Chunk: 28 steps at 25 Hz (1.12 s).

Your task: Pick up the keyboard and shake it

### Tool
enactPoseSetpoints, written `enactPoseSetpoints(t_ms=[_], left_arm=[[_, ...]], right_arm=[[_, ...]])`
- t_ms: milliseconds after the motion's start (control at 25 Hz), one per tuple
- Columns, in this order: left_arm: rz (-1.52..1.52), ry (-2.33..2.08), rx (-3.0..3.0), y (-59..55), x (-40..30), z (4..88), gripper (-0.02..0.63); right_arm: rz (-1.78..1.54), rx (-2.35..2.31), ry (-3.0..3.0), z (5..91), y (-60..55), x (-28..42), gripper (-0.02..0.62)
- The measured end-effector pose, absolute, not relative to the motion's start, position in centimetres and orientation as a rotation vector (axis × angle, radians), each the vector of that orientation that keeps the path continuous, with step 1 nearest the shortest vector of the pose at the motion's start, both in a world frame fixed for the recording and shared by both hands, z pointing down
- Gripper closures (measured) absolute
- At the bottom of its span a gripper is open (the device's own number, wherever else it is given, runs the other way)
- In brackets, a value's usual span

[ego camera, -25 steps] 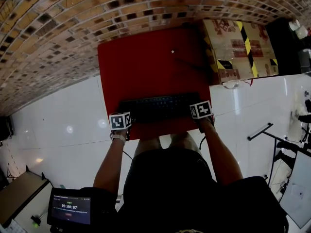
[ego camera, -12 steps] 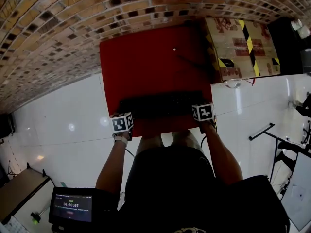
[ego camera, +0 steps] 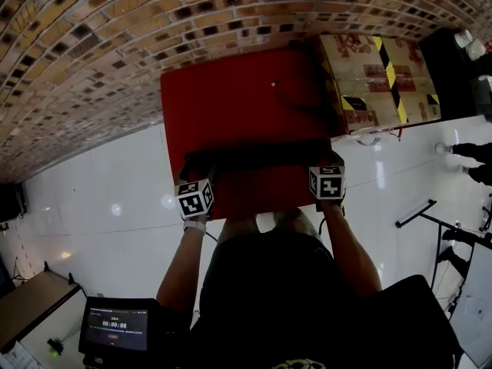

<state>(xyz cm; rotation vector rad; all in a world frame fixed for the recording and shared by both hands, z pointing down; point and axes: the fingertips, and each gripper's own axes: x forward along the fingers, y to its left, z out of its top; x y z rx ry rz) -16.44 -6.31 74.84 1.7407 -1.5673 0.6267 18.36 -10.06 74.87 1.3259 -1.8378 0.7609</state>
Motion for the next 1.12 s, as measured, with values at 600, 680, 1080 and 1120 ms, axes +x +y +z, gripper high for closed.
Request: enactPoseSetpoints(t_ms=[600,680,1080,1120], left_arm=[[0.302,-1.939,2.126,-14.5,-18.0,54.2,0.201],[0.233,-1.991,2.178,-15.5,-18.2,50.7,0.204],[-0.183,-2.252,2.415,-16.6,-18.7,33.0,0.204],[-0.224,-2.271,2.425,-16.4,-18.7,31.6,0.204]], right_arm=[[0.41,1.635,-2.191,55.9,-18.6,17.0,0.262],[0.322,1.69,-2.244,52.3,-19.7,16.7,0.261],[-0.177,1.918,-2.468,33.7,-21.3,16.4,0.261],[-0.228,1.931,-2.483,32.2,-21.1,16.4,0.261]])
